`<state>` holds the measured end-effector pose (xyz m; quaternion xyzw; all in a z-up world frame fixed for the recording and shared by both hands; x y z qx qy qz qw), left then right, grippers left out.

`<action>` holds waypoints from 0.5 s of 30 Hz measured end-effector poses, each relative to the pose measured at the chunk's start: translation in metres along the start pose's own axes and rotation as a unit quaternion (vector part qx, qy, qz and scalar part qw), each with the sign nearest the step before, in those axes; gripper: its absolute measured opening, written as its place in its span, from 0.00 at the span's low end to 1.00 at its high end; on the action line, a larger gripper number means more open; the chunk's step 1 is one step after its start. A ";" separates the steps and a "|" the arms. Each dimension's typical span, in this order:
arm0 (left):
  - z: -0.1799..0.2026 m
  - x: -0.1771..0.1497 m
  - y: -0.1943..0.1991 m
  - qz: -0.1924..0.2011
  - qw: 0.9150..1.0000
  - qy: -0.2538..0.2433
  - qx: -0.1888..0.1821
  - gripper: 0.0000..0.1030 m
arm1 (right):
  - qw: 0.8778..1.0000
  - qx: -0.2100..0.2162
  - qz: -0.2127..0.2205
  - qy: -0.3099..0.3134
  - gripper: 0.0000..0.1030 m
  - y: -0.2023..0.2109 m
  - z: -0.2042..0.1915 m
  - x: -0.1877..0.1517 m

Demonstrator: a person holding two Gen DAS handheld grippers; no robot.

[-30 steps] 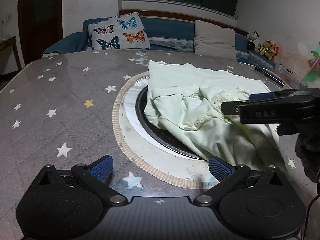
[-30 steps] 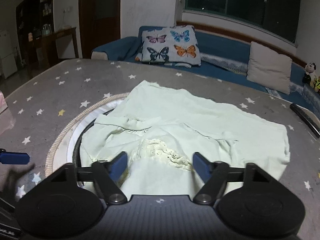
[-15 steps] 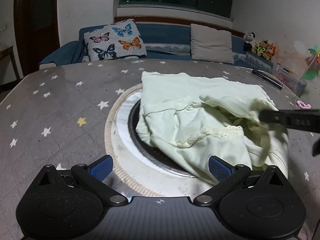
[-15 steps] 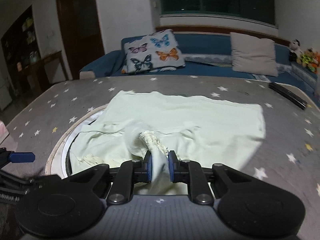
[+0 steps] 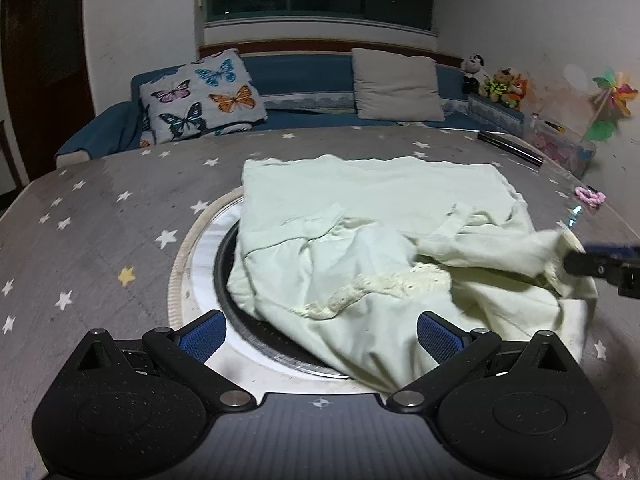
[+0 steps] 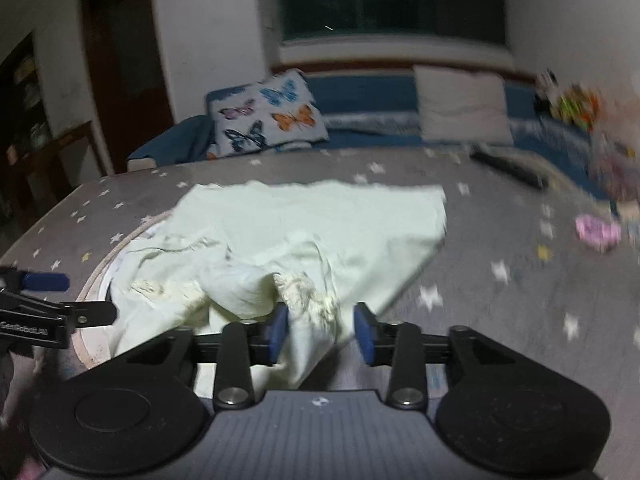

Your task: Fold clothes

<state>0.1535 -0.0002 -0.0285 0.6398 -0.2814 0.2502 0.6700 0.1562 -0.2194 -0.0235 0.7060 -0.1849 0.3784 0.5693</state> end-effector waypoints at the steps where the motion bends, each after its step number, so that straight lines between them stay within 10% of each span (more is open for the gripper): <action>1: 0.003 0.001 0.000 0.001 1.000 -0.005 -0.002 1.00 | 1.000 0.004 0.002 0.018 0.47 -0.001 -0.007 0.004; 10: 0.015 0.002 -0.003 0.002 0.999 -0.038 -0.012 0.99 | 0.986 0.036 -0.030 0.159 0.56 -0.040 -0.062 0.018; 12: 0.016 0.002 -0.003 0.003 0.999 -0.045 -0.013 0.99 | 0.987 0.034 -0.035 0.154 0.52 -0.045 -0.057 0.017; 15: 0.020 0.005 -0.003 0.005 0.998 -0.054 -0.015 0.99 | 0.993 0.021 -0.026 0.116 0.20 -0.038 -0.036 0.016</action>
Point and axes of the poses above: each gripper's, at about its wrist camera, not at the fingertips, and y roughly against the way its jaws point, z to its right, x to its top, the point moved 9 cm from there along -y, roughly the way its jaws point, and after that the axes turned 5 degrees about -z, right-handed, at the moved point
